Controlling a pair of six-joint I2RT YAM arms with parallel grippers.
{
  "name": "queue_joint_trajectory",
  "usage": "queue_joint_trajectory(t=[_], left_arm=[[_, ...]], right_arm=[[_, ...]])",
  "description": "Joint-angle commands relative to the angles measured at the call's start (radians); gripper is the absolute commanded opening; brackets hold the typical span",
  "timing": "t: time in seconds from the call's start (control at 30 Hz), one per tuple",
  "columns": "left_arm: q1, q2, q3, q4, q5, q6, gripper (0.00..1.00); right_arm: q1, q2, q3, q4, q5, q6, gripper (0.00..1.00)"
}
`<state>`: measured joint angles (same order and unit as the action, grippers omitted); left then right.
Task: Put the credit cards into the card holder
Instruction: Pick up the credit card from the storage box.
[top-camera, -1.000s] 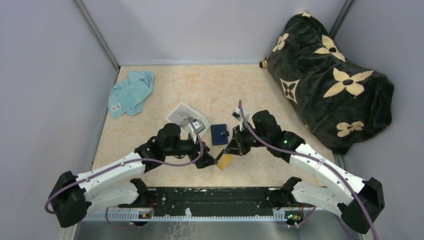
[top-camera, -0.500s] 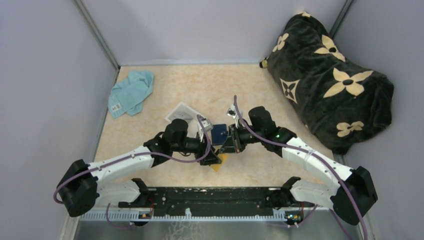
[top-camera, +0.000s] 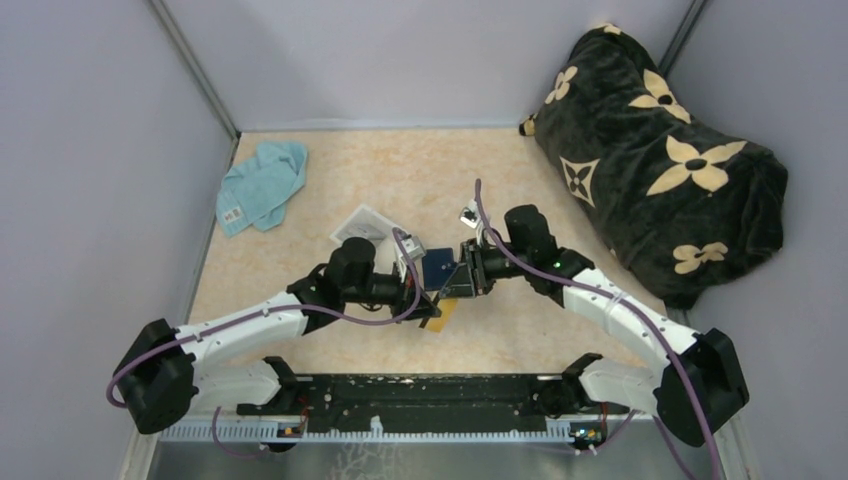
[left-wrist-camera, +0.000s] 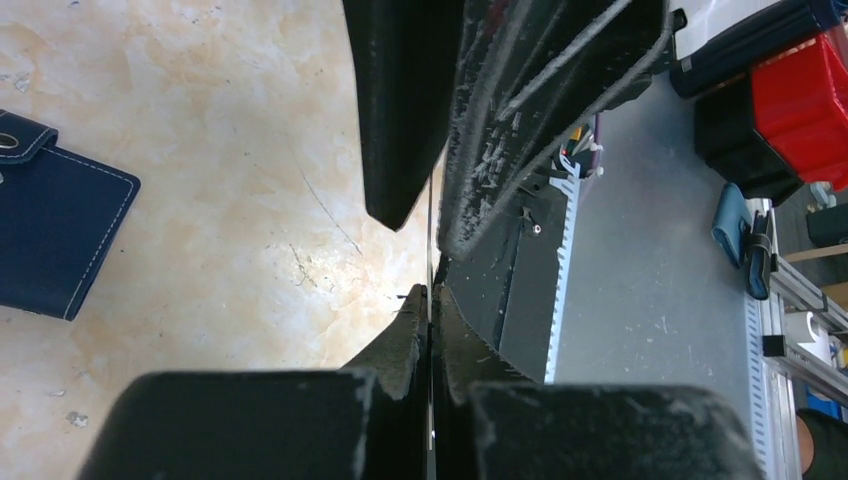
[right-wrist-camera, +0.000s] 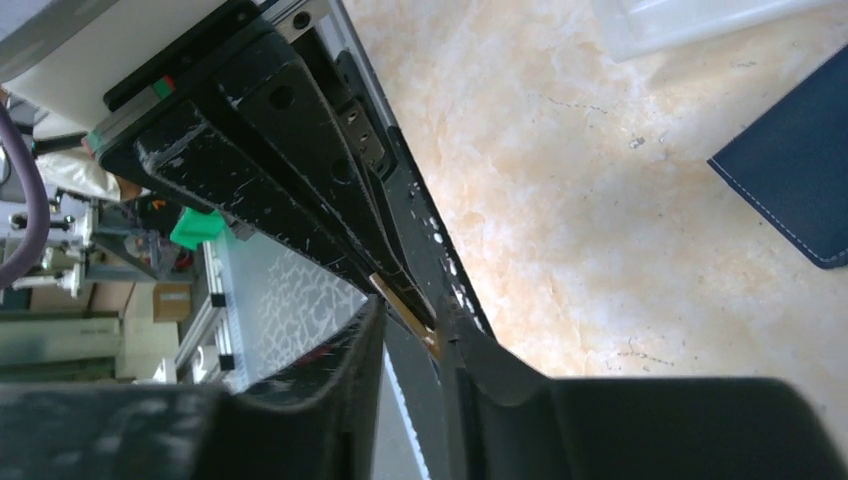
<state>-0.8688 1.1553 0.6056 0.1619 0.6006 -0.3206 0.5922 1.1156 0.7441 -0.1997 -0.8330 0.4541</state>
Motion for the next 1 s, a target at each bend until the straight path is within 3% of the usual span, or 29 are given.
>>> queue_joint_trajectory(t=[0.0, 0.1, 0.33, 0.63, 0.97], left_arm=[[0.009, 0.001, 0.000, 0.052, -0.048, -0.020, 0.00], [0.025, -0.003, -0.018, 0.107, -0.062, -0.068, 0.00], [0.029, -0.008, -0.067, 0.308, -0.170, -0.232, 0.00], [0.029, 0.065, -0.114, 0.520, -0.222, -0.398, 0.00], [0.037, 0.156, -0.141, 0.657, -0.206, -0.477, 0.00]], right_arm=[[-0.008, -0.057, 0.002, 0.058, 0.071, -0.009, 0.33], [-0.008, -0.153, -0.034, 0.068, 0.192, 0.001, 0.44], [-0.008, -0.310, -0.193, 0.168, 0.368, 0.069, 0.47], [-0.008, -0.322, -0.326, 0.393, 0.373, 0.156, 0.46], [-0.007, -0.240, -0.372, 0.575, 0.313, 0.223, 0.41]])
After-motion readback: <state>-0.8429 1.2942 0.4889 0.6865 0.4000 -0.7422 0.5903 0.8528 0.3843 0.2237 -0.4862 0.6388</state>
